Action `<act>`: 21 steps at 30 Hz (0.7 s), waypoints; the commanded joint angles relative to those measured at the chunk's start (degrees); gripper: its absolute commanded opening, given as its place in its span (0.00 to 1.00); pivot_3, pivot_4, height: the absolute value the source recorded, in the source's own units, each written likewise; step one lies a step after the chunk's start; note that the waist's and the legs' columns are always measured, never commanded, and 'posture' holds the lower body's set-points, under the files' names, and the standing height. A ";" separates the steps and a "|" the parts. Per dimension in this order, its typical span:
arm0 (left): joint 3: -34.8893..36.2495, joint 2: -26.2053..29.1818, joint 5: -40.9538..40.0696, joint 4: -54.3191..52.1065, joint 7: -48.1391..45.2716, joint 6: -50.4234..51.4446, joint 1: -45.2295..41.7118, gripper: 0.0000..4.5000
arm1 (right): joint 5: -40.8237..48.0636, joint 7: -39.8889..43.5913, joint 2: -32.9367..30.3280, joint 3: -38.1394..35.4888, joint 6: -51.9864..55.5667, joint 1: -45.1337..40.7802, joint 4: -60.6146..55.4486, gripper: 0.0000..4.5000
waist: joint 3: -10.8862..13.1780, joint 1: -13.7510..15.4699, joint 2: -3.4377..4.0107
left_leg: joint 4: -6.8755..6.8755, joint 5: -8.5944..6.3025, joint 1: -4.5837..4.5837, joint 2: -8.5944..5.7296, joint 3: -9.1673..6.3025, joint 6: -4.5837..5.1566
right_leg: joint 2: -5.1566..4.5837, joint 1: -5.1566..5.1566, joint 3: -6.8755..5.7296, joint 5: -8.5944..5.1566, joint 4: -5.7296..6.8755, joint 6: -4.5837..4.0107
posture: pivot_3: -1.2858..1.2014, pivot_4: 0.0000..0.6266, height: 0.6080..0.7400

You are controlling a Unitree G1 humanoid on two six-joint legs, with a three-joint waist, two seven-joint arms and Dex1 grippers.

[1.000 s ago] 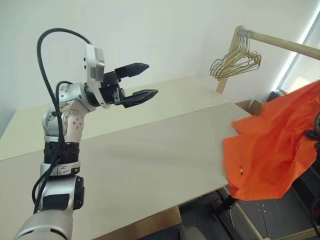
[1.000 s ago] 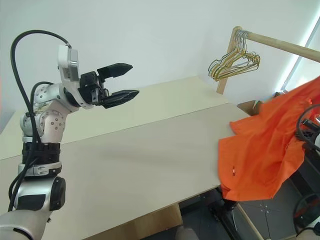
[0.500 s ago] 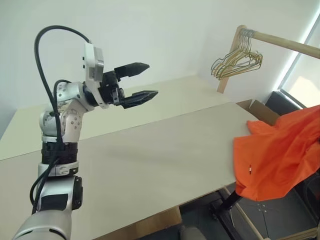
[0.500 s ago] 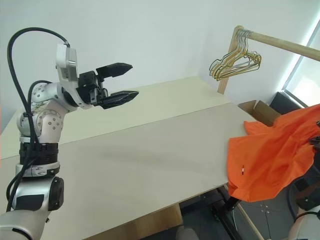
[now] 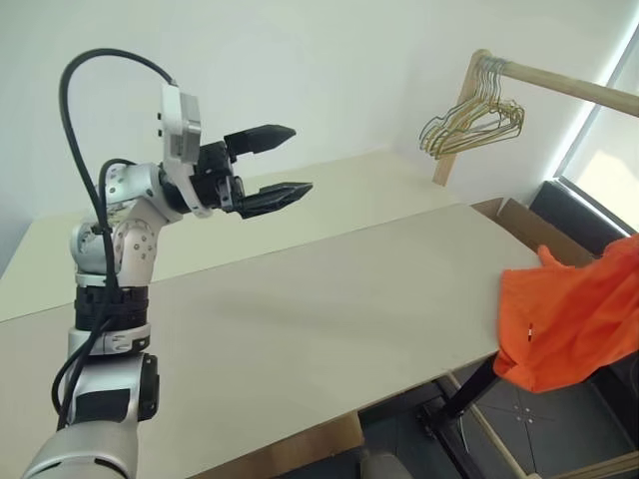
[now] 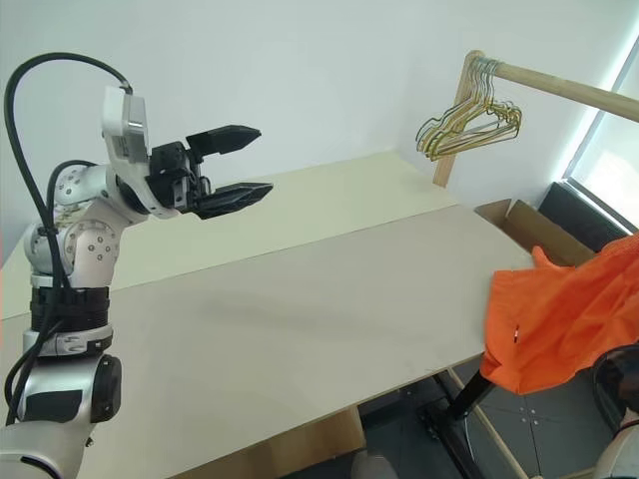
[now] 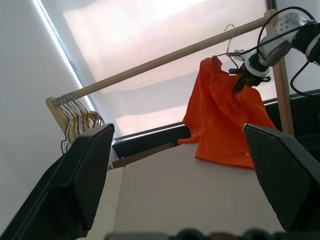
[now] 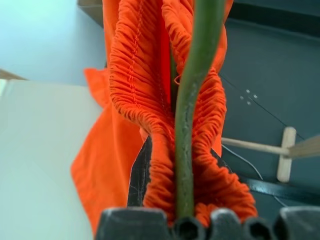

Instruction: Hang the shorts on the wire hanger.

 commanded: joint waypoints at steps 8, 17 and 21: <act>-0.23 1.28 -0.58 -1.41 -0.38 -0.25 -0.74 1.00 | -0.08 -0.40 -1.51 2.02 -4.44 -0.65 4.01 0.07 | 0.07 -0.06 -0.10 | 0.00 -0.02 0.04 0.01 0.06 0.03 | 0.04 0.08 0.02 -0.02 -0.04 0.02 | 0.45 0.00 1.00; -0.58 1.66 -0.42 -0.75 -0.75 -0.76 -1.32 1.00 | 0.37 -4.19 -0.43 -0.02 -7.32 0.47 -1.59 0.74 | 0.10 -0.06 -0.13 | 0.00 -0.03 0.04 0.00 0.08 0.05 | 0.02 0.08 0.04 -0.02 -0.04 0.04 | 0.45 0.00 1.00; -0.59 1.75 -0.39 -0.70 -0.84 -0.96 -1.37 1.00 | -0.43 -5.52 0.34 -0.27 -9.51 1.84 -4.36 0.99 | 0.10 -0.03 -0.14 | 0.01 -0.04 0.04 0.01 0.08 0.07 | 0.02 0.09 0.04 -0.03 -0.05 0.06 | 0.45 0.00 1.00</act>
